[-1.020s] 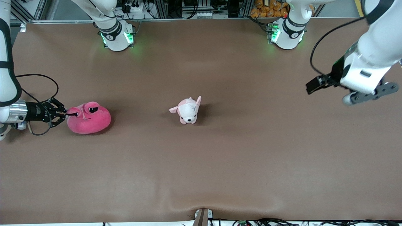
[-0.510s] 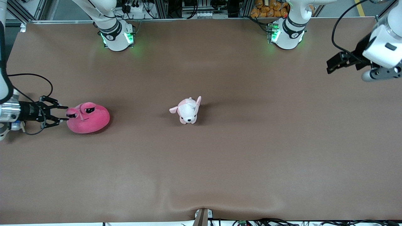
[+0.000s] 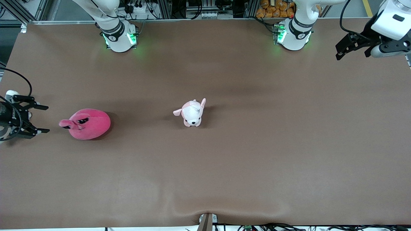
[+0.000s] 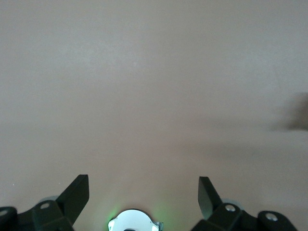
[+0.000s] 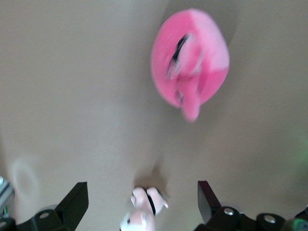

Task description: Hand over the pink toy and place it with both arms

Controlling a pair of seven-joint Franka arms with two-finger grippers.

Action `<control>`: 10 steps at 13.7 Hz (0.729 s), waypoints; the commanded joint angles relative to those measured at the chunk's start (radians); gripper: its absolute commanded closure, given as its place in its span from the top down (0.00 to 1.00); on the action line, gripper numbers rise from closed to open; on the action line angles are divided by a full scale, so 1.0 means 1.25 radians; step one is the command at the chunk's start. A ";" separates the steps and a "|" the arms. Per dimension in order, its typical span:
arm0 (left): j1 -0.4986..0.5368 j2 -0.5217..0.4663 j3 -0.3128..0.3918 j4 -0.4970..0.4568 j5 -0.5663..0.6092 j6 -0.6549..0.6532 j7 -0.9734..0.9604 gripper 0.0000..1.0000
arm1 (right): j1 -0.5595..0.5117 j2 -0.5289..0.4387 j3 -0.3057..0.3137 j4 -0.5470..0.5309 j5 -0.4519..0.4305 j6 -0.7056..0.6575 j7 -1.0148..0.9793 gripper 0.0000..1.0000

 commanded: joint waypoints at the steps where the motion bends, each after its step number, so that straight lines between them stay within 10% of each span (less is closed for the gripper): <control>1: -0.006 -0.002 0.001 -0.011 0.003 0.016 0.012 1.00 | 0.042 -0.003 -0.003 0.104 0.005 -0.089 -0.012 1.00; 10: 0.018 0.025 0.007 0.040 0.003 -0.028 0.051 1.00 | 0.204 -0.138 -0.008 0.213 -0.119 -0.296 -0.377 1.00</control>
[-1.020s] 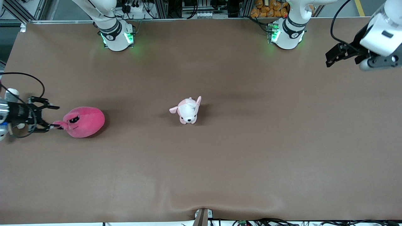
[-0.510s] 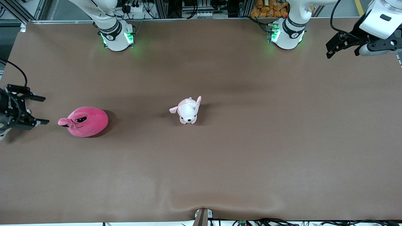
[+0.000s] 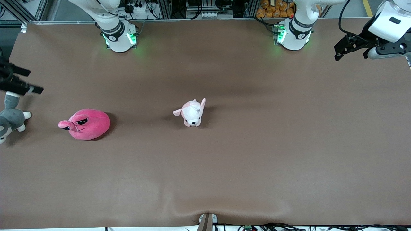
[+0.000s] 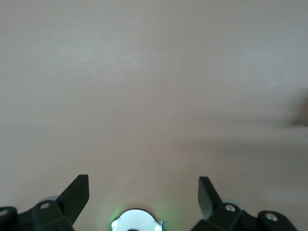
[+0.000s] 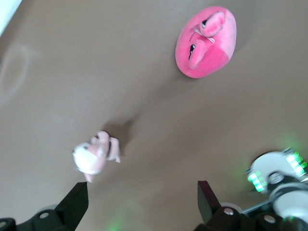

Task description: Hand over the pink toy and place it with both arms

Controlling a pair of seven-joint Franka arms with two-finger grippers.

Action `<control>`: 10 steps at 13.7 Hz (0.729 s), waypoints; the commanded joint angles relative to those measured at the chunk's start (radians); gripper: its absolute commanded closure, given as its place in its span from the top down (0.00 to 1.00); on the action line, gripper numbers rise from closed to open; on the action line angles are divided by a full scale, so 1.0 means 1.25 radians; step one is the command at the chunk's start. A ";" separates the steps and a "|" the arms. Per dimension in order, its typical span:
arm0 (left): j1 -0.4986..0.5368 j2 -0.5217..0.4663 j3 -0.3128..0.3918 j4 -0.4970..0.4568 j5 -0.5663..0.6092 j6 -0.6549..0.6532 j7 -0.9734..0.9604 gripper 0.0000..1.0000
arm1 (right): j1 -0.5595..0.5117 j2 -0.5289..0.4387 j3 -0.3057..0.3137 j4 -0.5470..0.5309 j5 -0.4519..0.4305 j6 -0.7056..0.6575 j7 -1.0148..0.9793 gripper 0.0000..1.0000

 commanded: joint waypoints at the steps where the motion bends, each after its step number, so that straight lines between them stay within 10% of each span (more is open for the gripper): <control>1: 0.012 0.018 0.002 0.041 0.003 -0.026 0.023 1.00 | 0.078 -0.038 -0.009 -0.012 -0.077 -0.025 -0.157 1.00; 6: 0.034 0.068 0.004 0.104 0.004 -0.042 0.082 1.00 | 0.075 -0.077 -0.014 -0.059 -0.154 -0.056 -0.476 1.00; 10: 0.038 0.077 0.003 0.106 -0.002 -0.036 0.082 1.00 | 0.084 -0.248 -0.009 -0.308 -0.185 0.071 -0.506 1.00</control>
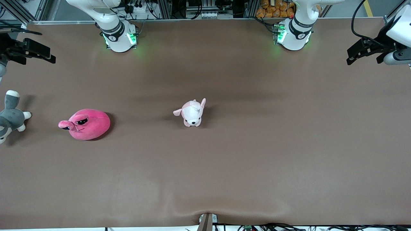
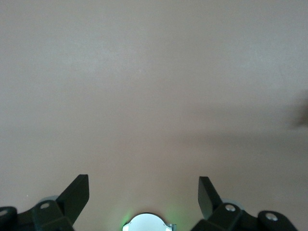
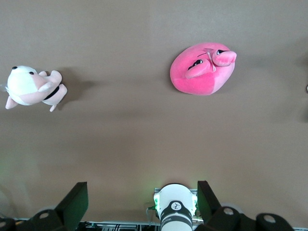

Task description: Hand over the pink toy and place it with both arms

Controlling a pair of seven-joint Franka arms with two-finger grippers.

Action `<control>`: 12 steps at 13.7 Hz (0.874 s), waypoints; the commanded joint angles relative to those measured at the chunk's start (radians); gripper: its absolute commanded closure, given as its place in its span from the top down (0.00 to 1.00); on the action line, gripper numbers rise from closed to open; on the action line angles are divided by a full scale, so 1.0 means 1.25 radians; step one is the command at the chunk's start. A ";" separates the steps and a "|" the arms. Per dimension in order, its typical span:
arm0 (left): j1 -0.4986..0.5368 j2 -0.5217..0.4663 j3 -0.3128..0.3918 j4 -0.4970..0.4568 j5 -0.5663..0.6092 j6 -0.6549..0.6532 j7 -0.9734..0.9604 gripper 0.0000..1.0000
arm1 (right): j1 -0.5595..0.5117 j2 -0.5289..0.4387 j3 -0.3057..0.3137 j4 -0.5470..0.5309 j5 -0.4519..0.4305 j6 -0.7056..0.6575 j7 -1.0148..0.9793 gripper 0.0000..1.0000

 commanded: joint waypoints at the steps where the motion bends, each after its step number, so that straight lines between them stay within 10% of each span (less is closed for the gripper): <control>1: 0.003 0.014 -0.002 0.024 -0.003 -0.018 0.013 1.00 | 0.007 -0.199 0.009 -0.271 -0.039 0.143 -0.076 1.00; 12: 0.003 0.022 -0.001 0.046 -0.005 -0.019 0.012 1.00 | -0.029 -0.191 0.007 -0.221 -0.084 0.177 -0.211 1.00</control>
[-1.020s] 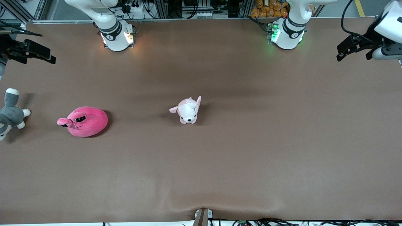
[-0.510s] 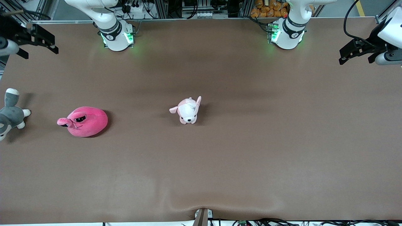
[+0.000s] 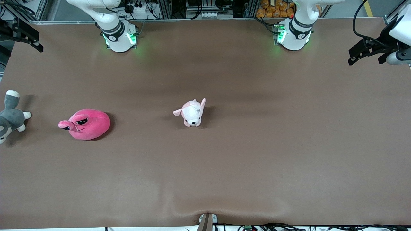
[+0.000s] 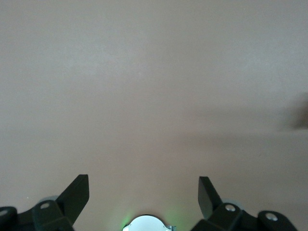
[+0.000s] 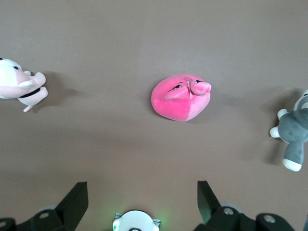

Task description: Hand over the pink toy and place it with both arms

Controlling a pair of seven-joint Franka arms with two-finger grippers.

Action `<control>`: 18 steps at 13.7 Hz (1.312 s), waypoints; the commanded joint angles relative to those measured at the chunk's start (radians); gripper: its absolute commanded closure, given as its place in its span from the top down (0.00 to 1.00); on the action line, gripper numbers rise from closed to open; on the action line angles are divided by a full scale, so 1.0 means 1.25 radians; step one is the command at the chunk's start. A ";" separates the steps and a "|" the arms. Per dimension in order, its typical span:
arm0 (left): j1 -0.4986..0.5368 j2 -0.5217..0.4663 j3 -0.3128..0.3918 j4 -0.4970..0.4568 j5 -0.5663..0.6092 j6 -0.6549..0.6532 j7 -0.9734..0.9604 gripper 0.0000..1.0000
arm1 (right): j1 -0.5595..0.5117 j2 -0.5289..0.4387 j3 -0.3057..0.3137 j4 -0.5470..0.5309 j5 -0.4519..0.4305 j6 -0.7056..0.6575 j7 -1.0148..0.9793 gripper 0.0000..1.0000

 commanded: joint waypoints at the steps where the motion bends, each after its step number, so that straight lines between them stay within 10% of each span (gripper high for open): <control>1: 0.003 0.023 -0.001 0.044 -0.004 -0.021 0.011 1.00 | 0.003 0.004 0.011 0.012 -0.021 0.001 -0.009 1.00; 18: -0.006 0.043 -0.007 0.058 0.000 -0.041 -0.002 1.00 | 0.000 0.005 0.009 0.010 0.006 -0.001 0.089 1.00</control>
